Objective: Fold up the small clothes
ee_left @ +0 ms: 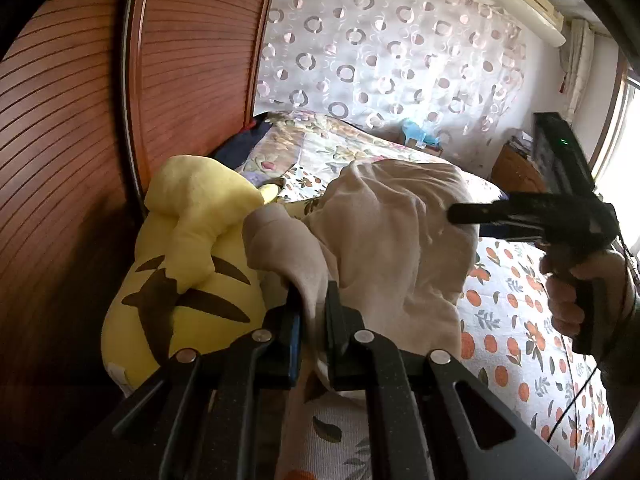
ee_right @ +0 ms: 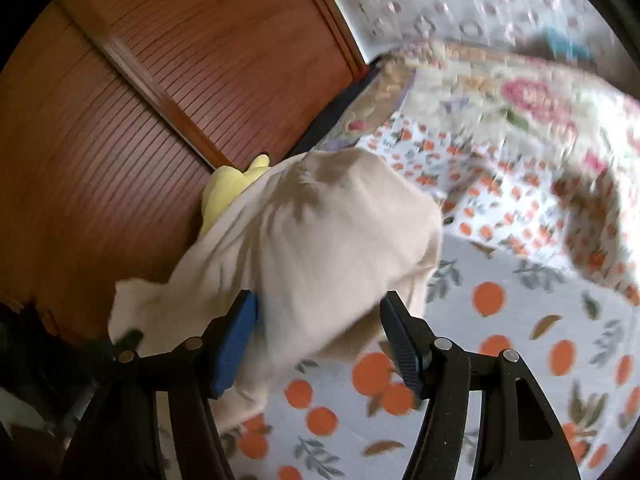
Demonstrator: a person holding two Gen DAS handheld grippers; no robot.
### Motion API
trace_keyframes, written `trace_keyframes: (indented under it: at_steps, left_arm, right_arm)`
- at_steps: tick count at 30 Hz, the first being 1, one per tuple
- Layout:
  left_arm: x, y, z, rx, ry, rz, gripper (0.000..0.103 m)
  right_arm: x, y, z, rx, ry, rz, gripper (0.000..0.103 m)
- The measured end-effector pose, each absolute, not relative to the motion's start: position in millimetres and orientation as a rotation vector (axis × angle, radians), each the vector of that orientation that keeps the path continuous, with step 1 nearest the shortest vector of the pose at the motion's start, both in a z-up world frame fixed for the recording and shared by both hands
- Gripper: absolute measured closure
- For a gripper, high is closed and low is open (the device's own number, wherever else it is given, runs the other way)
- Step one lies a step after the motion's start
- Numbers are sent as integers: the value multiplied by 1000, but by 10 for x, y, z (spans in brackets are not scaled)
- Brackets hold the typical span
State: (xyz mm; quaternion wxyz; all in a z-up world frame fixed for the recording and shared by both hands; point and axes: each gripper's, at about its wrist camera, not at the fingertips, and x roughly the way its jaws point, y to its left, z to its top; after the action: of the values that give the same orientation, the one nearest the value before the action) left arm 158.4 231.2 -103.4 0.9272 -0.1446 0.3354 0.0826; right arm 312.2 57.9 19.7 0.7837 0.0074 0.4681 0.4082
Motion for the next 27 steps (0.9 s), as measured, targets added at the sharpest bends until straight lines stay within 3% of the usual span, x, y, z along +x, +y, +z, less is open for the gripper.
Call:
trace_keyframes:
  at_steps: [2,3,4,7,14,21,23,25,27]
  left_arm:
    - [1584,2328,-1040,-310,688,162,93]
    - [1580,2337,-1039,-318,684,157,93]
    - [1571,2346,-1032,-325,679,154,93]
    - [1508,2377,-946,-353,645,158,93]
    - [1316,2435,-710,-393,604,156,93]
    - [1604,2253,-1035,-346,728,133,93]
    - [1633,2189,-1052,-309,737,147,93]
    - [1624,2158,-1031,-290,736,153,93]
    - [1593,2150,-995,-270,737,155,89]
  right_arm:
    - [3228,624,153,35,1032,888,40]
    - [3274,629,157,37,1044,893,58]
    - [3302,688,205,18,1034,898,70]
    - [3330,946,470,-55,956,982,80]
    - [3203,1344,1075,-167,814,1111,80]
    - [3631,1066,266,-237,970,987,79]
    - [3667,1021,134,-264,958,973,70]
    - [3654,934,119,-271,923,950,52]
    - [3611,806,140,-266,882,936,45]
